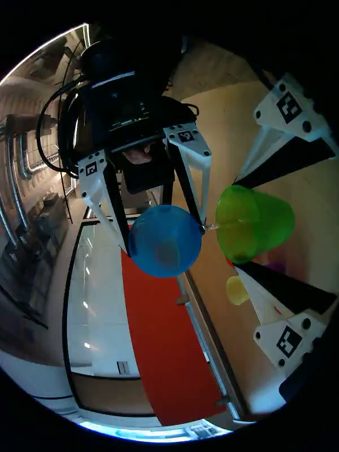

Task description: Pour water

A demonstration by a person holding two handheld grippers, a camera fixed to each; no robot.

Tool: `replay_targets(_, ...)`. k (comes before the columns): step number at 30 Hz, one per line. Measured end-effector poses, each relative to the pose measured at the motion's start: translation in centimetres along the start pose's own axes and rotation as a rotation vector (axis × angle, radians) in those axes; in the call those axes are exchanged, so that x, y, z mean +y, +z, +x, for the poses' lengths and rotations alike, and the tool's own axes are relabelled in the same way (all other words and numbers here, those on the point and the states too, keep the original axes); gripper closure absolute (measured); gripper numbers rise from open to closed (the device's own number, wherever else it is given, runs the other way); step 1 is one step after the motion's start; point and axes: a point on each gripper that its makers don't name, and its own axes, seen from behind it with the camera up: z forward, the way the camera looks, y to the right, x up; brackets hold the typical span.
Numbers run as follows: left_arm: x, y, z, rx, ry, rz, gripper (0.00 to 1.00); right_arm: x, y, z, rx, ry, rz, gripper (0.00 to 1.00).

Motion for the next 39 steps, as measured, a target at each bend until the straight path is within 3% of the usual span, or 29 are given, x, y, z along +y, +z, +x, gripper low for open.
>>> replay_targets(39,0.11,0.28,-0.03,0.0,0.0,-0.004,0.11,0.51,-0.74,0.64,0.001,-0.123,-0.005,0.08)
